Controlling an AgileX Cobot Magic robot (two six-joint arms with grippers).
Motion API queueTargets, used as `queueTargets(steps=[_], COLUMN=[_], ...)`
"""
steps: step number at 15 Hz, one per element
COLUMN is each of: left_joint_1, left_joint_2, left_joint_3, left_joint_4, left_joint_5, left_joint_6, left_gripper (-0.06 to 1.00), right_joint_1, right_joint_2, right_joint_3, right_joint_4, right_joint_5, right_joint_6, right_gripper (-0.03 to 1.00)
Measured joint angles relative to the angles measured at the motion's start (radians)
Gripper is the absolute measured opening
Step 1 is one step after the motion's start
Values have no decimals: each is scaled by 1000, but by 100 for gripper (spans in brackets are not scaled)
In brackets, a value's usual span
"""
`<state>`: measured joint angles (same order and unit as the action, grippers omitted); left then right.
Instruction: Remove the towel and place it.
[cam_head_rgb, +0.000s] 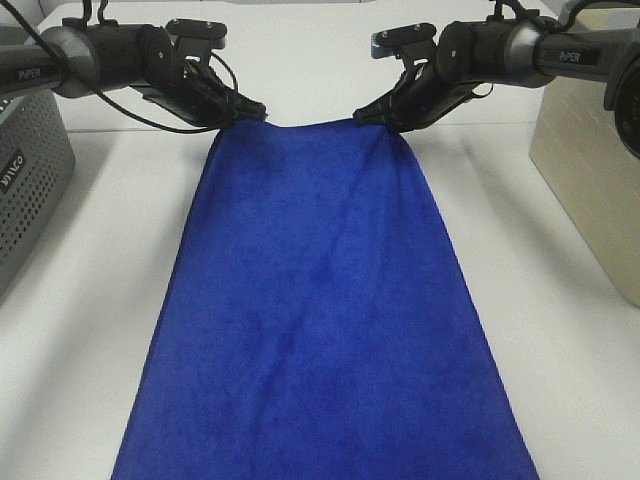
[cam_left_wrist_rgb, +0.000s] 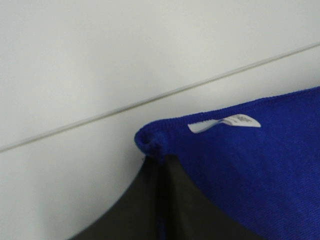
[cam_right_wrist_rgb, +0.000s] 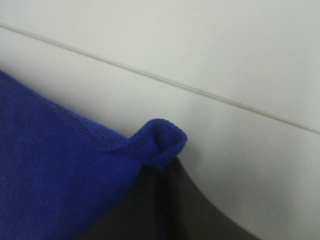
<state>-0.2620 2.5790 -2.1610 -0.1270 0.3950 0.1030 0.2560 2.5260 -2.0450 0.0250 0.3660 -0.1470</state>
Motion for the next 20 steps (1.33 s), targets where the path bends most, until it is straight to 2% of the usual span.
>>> queueTargets(steps=[4, 5, 6, 9, 13, 20], left_joint_1=[0, 0, 0, 0, 0, 0], left_joint_2=[3, 15, 60, 131, 165, 189], left_joint_3=[-7, -32, -113, -204, -233, -233], left_joint_4=[4, 10, 19, 25, 48, 66], left_joint_5=[-93, -97, -80, -48, -50, -108], left_joint_6=[0, 0, 2, 2, 3, 3], left_gripper=[0, 0, 0, 0, 0, 0], right_joint_1=[-6, -13, -25, -25, -34, -36], right_joint_2=[0, 3, 21, 53, 103, 140], right_joint_3=[1, 1, 1, 0, -35, -47], right_joint_4=[0, 0, 0, 0, 0, 0], right_joint_5=[-110, -123, -142, -175, -181, -255], right_joint_6=[33, 55, 75, 76, 76, 76], right_gripper=[3, 3, 3, 3, 3, 3])
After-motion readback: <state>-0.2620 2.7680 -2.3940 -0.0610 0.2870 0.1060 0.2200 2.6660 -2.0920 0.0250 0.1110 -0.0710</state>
